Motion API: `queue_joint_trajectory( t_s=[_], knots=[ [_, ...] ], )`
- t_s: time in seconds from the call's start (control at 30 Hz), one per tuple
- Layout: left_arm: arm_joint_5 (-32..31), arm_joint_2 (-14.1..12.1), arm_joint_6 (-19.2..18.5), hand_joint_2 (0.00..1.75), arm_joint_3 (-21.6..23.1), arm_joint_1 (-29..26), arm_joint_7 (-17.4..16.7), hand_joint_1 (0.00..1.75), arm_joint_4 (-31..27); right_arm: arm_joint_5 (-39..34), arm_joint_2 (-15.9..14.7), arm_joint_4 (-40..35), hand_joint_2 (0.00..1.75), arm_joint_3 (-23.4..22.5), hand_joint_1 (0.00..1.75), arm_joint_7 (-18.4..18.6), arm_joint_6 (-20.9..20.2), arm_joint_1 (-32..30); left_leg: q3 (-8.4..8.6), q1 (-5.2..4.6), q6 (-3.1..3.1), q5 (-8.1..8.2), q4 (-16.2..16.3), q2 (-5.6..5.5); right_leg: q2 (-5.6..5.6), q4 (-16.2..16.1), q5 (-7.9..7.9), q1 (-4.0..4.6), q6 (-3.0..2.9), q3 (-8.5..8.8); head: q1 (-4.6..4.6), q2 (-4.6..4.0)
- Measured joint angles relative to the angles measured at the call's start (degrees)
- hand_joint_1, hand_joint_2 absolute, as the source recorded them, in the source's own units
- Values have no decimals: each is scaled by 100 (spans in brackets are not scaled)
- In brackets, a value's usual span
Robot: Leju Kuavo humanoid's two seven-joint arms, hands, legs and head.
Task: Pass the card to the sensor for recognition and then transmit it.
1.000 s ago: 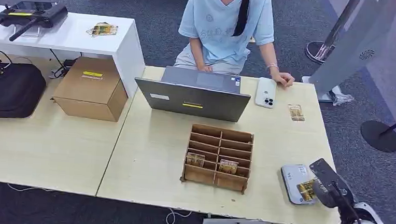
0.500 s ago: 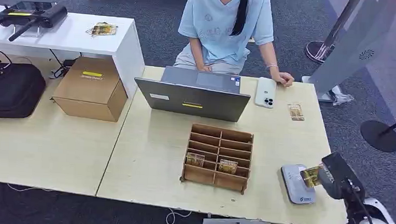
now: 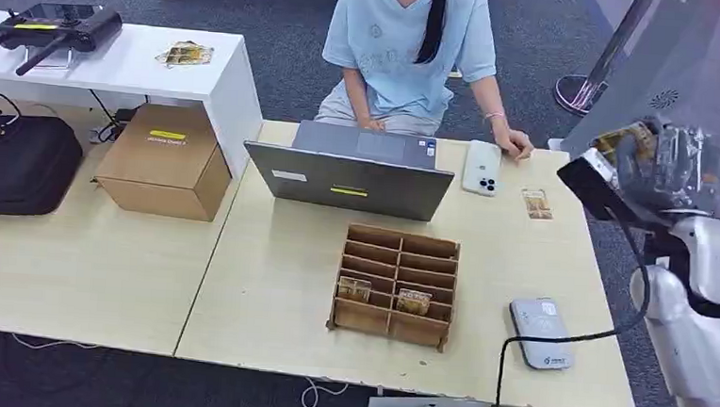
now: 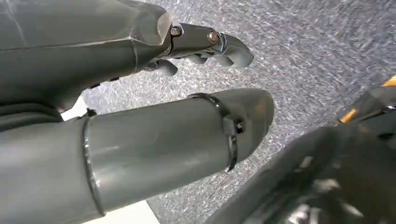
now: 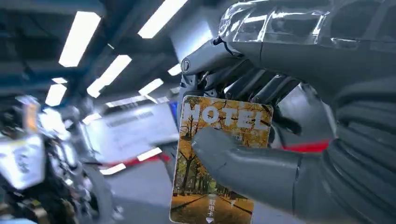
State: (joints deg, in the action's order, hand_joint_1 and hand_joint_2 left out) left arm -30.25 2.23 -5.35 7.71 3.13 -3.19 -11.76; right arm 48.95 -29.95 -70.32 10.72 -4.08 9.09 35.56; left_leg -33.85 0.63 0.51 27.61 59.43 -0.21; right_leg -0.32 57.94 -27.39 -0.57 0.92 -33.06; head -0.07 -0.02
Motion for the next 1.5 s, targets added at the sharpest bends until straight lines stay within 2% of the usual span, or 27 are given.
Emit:
queue_joint_trajectory(
  t_s=[0.2,0.33,0.47,0.63,0.77,1.13,1.17,1.2,1.23,1.5],
  knots=[
    [-136,-2,-195,0,83,164,15,0,-11,567,397,927,175,1239,175,-228,83,1398,0,1,4,-6,0,-1,0,6,3,1,-3,-2,0,0],
    [-149,-2,-309,0,88,355,24,0,-48,759,928,1549,175,1962,175,-149,-424,2368,-1,2,6,-11,0,-1,0,10,6,2,-7,-8,2,0],
    [-149,0,-326,0,138,419,44,0,-77,816,1483,2181,175,2444,175,-44,-570,2984,-2,3,8,-13,0,-3,-1,12,6,2,-8,-11,0,0],
    [-173,-2,-361,0,179,429,92,0,-105,822,2024,2962,175,2847,175,108,-741,3445,-2,2,8,-13,0,-3,-2,11,6,2,-8,-11,0,0],
    [-184,-2,-402,0,184,440,92,0,-114,853,2297,3416,175,3046,175,192,-817,3676,-3,2,8,-13,0,-5,-4,7,6,2,-8,-10,0,0],
    [-182,-13,-531,0,186,484,92,0,-118,838,2529,4166,175,3277,175,277,-754,3890,-3,1,8,-13,4,-4,-3,6,10,1,-8,-10,0,0],
    [-182,-13,-534,0,186,490,92,0,-118,838,2536,4200,175,3291,134,281,-754,3893,-3,1,8,-13,4,-4,-3,6,10,2,-8,-10,2,0],
    [-180,-13,-534,0,186,494,92,0,-118,838,2540,4228,175,3302,73,281,-754,3894,-3,1,8,-13,4,-4,-4,6,10,2,-8,-10,0,0],
    [-180,-13,-534,0,186,497,92,0,-118,838,2544,4259,175,3315,0,288,-749,3897,-3,1,8,-13,4,-4,-3,6,10,2,-8,-10,2,0],
    [-158,-24,-529,0,186,508,77,0,-118,805,2562,4427,175,3396,0,336,-697,3905,-2,1,8,-13,4,-3,-3,7,10,2,-8,-10,0,0]
  ],
)
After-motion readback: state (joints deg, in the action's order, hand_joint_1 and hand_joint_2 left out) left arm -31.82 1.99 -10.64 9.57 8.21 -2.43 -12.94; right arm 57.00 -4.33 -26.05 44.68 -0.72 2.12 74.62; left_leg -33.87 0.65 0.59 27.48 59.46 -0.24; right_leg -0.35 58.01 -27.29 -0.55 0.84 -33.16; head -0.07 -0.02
